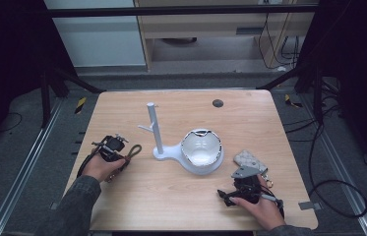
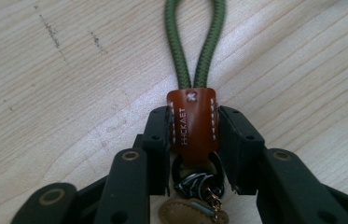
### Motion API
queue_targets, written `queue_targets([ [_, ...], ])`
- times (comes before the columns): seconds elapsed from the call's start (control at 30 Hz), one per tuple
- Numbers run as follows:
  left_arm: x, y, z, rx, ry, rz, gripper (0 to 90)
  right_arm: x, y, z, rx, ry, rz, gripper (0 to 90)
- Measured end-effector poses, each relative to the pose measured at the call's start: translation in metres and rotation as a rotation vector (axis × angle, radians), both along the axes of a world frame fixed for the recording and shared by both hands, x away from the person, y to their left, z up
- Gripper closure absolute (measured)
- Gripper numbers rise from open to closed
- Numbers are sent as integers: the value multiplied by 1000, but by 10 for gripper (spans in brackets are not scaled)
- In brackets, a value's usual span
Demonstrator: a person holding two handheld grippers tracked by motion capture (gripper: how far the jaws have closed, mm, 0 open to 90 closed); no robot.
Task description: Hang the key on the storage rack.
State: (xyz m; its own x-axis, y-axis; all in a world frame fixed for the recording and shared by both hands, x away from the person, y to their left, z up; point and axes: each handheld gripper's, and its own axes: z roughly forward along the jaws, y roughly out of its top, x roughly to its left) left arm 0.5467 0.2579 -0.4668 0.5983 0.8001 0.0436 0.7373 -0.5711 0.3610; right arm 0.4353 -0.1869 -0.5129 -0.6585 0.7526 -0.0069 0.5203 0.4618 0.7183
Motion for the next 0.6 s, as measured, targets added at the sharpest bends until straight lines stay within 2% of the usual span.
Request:
queue_targets([
  [0.07, -3, 0, 2, -9, -17, 7, 656, 0, 0, 0, -1, -1, 1, 3],
  [0.1, -7, 3, 7, -18, -44, 3, 657, 0, 0, 0, -1, -1, 2, 3],
  [0.13, -7, 3, 7, -18, -44, 3, 657, 0, 0, 0, -1, -1, 2, 3],
  [0.17, -14, 7, 11, -47, -68, 10, 657, 0, 0, 0, -1, -1, 1, 4],
  [0.2, -14, 7, 11, -47, -68, 10, 657, 0, 0, 0, 0, -1, 1, 4],
  [0.23, -17, 9, 13, -50, -84, 6, 657, 0, 0, 0, 0, -1, 1, 4],
  [0.33, -28, 12, 17, -83, -123, 6, 658, 0, 0, 0, -1, -1, 2, 3],
  [0.37, -36, 15, 21, -107, -144, -3, 658, 0, 0, 0, -1, -1, 2, 4],
  [0.4, -36, 15, 21, -107, -144, -3, 658, 0, 0, 0, -1, -1, 2, 4],
  [0.6, -61, 20, 37, -174, -223, -22, 660, 0, 0, 0, 2, 1, 0, 2],
])
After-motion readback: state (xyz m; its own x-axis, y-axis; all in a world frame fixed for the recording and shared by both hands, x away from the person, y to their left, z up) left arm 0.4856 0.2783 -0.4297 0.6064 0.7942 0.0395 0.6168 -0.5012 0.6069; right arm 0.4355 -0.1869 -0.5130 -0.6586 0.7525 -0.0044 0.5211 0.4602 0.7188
